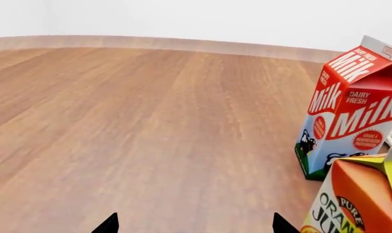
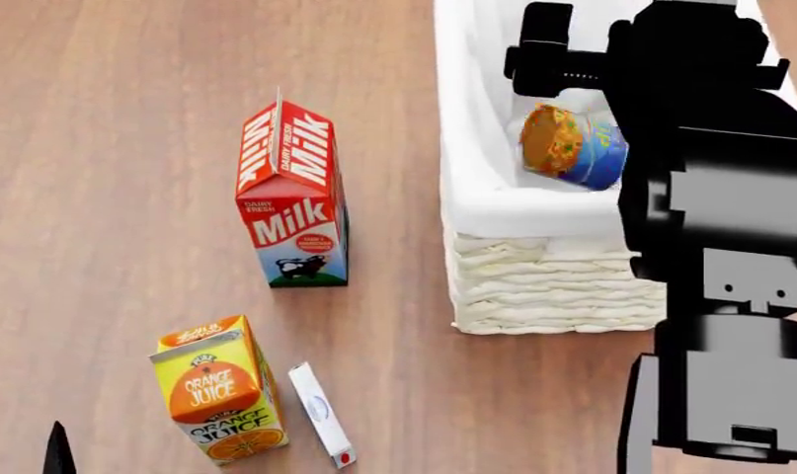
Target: Pick up the alphabet soup, and put it in the basket.
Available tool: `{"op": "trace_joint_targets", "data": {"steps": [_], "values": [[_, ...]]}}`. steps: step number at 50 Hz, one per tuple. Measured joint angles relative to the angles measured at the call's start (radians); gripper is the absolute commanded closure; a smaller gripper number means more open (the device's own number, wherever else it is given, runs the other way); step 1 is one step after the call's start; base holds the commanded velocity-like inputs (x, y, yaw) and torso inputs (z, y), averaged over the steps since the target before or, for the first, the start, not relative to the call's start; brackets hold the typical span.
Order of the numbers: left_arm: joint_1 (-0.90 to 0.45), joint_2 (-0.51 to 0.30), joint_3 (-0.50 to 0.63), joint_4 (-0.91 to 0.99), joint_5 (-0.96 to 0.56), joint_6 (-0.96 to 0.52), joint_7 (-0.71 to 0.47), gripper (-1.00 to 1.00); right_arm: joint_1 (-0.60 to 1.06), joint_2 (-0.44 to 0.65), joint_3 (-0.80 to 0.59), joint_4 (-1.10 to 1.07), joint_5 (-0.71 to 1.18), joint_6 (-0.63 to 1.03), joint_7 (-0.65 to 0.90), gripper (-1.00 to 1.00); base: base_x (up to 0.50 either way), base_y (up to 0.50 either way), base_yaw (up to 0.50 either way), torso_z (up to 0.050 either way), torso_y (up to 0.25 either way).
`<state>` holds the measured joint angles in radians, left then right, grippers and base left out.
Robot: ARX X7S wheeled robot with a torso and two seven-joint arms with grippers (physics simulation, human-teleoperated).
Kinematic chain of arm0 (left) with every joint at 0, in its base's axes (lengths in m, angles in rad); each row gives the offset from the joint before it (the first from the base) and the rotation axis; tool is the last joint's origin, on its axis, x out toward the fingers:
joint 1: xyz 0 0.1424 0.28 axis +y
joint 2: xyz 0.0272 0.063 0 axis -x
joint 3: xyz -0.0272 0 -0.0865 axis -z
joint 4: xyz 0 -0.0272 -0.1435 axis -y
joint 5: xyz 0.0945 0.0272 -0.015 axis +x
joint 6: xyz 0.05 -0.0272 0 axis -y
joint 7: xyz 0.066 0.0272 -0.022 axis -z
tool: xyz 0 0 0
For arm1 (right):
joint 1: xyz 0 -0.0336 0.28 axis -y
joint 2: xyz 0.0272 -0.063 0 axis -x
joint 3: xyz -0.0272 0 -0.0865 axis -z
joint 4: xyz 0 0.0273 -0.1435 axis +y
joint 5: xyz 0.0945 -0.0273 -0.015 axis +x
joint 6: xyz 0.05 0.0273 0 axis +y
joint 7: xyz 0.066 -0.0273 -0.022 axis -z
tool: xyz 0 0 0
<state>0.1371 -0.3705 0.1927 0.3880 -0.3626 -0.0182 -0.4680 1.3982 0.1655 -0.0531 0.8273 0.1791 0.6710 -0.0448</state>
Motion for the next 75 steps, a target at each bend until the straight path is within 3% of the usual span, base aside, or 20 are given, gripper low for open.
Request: {"op": "trace_joint_targets", "data": {"steps": [27, 44, 63, 75], "values": [[0.000, -0.007, 0.005, 0.007, -0.005, 0.002, -0.006, -1.00, -0.034, 0.002, 0.004, -0.140, 0.029, -0.021, 0.002, -1.00, 0.00, 0.00, 0.00, 0.000, 0.000], [0.002, -0.011, 0.008, 0.011, -0.007, 0.004, -0.009, -1.00, -0.102, 0.003, 0.028, -0.298, 0.049, -0.126, 0.023, -1.00, 0.00, 0.00, 0.00, 0.000, 0.000], [0.011, -0.018, 0.016, 0.022, 0.001, 0.008, -0.014, -1.00, -0.314, 0.017, 0.020, -0.497, -0.014, -0.406, 0.090, -1.00, 0.00, 0.00, 0.00, 0.000, 0.000], [0.084, -0.041, 0.028, 0.141, 0.054, 0.026, -0.037, -1.00, -0.517, 0.034, 0.049, -0.708, 0.001, -0.542, 0.113, -1.00, 0.00, 0.00, 0.00, 0.000, 0.000]]}}
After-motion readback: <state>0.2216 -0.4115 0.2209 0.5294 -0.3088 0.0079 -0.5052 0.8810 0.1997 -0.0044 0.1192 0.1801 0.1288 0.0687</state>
